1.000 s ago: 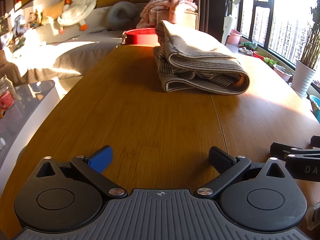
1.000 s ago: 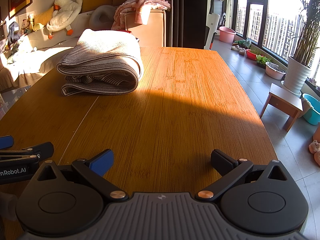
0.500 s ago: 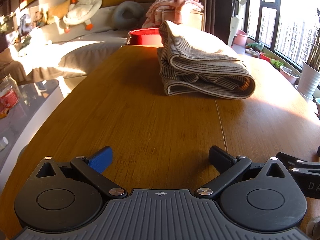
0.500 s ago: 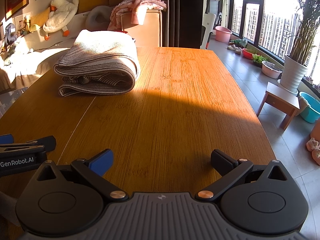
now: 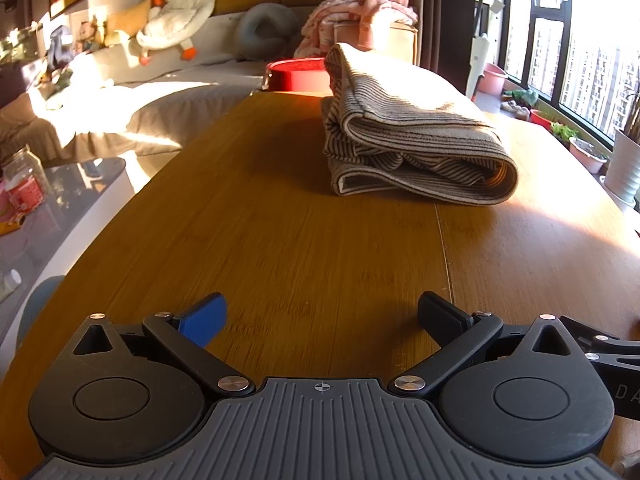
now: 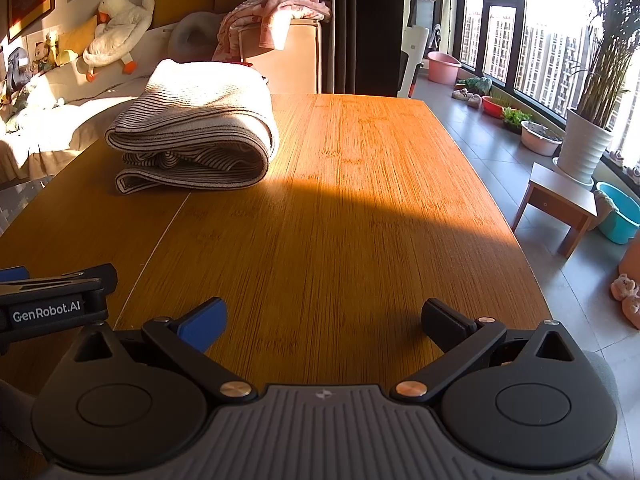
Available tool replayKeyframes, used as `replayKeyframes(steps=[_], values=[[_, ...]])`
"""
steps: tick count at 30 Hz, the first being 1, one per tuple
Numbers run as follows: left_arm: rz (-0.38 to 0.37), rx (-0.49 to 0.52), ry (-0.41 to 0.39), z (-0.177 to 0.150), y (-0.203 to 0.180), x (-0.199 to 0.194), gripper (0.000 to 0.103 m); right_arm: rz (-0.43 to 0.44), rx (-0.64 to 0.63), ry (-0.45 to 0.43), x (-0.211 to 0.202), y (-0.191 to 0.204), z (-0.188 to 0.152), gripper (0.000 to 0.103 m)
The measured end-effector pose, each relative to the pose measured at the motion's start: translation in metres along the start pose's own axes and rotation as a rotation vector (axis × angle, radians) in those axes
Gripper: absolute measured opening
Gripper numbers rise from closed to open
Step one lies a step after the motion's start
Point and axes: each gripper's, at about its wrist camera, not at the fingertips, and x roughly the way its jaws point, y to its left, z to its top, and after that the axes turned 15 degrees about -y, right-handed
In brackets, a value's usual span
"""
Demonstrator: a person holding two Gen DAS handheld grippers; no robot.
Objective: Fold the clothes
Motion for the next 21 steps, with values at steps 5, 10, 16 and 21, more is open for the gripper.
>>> replayKeyframes(steps=[5,10,16,21], values=[[0.010,0.009,-0.004,0.0009,-0.0054,-0.0003,0.103,0.011,0.002,-0.003,0.0001,-0.0031,-0.0006,0.103],[0.003,-0.003,-0.003,0.0002,-0.0021,0.0001,0.103,0.015,0.006,-0.007,-0.0007,-0.0028,-0.0007,0.103],[0.000,-0.002,-0.004,-0.0002,-0.0017,0.0003,0.103,0.010,0.000,-0.003,0.0007,-0.0011,-0.0005,0.103],[-0.020,0.010,-0.003,0.0013,-0.0067,0.0027,0.103,0.014,-0.002,-0.002,0.0020,-0.0013,0.0000,0.103]])
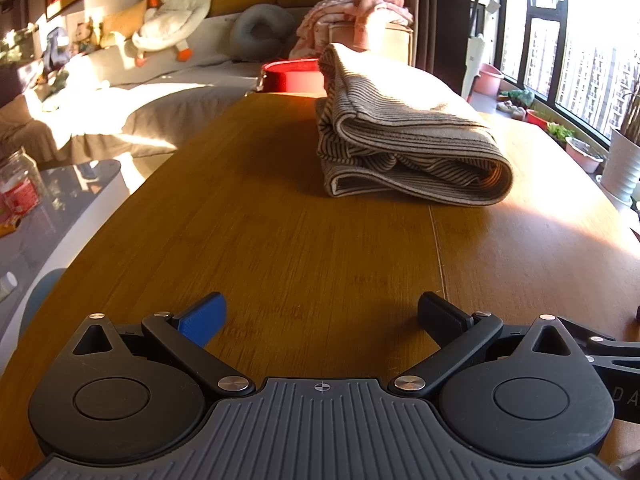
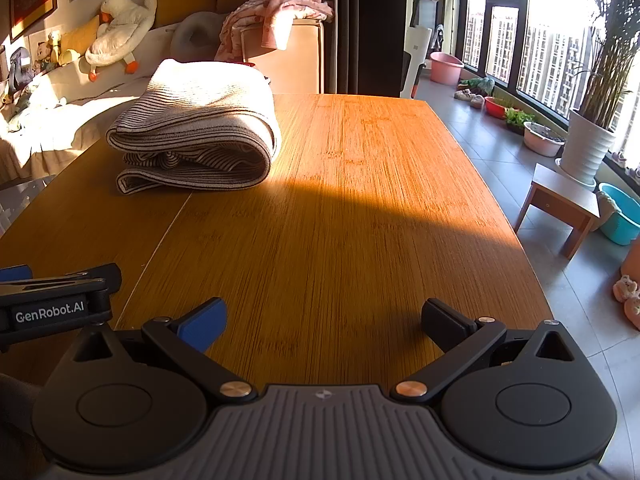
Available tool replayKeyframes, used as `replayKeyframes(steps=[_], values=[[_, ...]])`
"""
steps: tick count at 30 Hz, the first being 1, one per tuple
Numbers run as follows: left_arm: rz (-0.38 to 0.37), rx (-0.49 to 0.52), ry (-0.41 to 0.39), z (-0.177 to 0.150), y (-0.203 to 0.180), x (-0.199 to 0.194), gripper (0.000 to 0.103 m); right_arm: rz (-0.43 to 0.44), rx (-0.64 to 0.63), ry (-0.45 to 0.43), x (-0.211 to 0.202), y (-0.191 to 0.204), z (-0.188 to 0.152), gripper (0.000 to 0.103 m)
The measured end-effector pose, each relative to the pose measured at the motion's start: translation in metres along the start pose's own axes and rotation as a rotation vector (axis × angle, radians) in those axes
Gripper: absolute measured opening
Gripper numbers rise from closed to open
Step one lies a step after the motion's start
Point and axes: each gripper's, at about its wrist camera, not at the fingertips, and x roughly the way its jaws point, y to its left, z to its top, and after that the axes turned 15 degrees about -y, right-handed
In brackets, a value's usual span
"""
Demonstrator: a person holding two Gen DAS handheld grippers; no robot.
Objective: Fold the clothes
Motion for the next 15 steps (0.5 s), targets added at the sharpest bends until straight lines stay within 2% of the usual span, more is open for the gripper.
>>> replayKeyframes(steps=[12,15], values=[[-0.039,0.005,0.002,0.0015,-0.0031,0.0034,0.103,0.002,-0.002,0.002,0.0047,0.0011,0.0024,0.103],[-0.028,-0.001,0.002,0.0017,-0.0020,0.0039,0.103,0.009,-0.006,0.002,0.0072,0.0015,0.0037,0.103]])
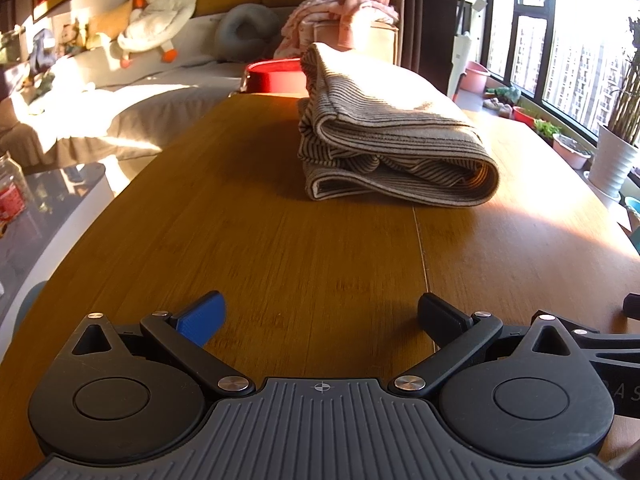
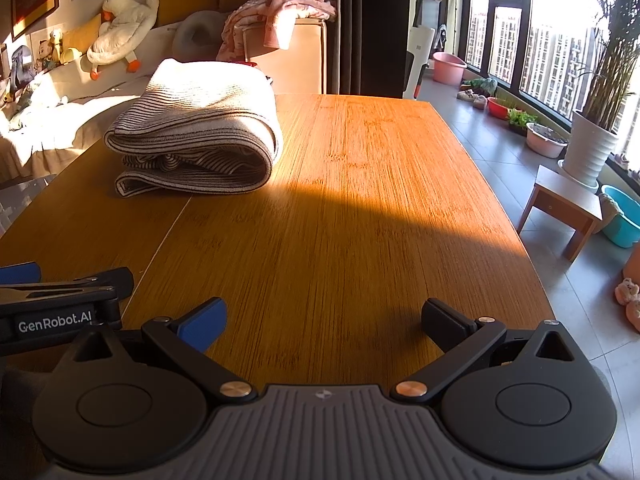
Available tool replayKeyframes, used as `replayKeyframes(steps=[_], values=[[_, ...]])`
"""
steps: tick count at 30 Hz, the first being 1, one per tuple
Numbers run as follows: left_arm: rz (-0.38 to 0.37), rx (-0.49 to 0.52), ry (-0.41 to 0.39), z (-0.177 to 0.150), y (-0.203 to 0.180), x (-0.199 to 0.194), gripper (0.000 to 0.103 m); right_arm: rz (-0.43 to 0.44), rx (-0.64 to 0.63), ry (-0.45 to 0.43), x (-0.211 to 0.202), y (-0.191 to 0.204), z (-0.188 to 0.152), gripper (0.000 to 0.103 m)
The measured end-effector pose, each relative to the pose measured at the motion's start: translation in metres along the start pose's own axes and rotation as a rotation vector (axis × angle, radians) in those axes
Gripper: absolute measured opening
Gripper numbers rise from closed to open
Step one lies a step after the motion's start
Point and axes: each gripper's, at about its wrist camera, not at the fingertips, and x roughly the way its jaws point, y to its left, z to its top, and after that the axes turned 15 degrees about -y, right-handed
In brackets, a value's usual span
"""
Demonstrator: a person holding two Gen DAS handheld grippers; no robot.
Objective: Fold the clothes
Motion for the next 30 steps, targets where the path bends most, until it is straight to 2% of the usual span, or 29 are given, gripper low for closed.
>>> replayKeyframes(steps=[7,23,27,30], values=[[0.038,-0.019,0.000,0.000,0.004,0.000,0.103,-0.002,0.000,0.000,0.013,0.001,0.006,0.103],[0.035,-0.021,-0.001,0.000,0.005,-0.001,0.103,-0.006,0.003,-0.003,0.013,0.000,0.006,0.103],[0.014,-0.020,-0.001,0.001,0.007,-0.001,0.103,-0.004,0.000,-0.014,0.013,0.000,0.005,0.103],[-0.040,-0.034,-0.012,0.002,0.012,-0.002,0.103,-0.005,-0.002,-0.028,0.015,0.000,0.006,0.103]])
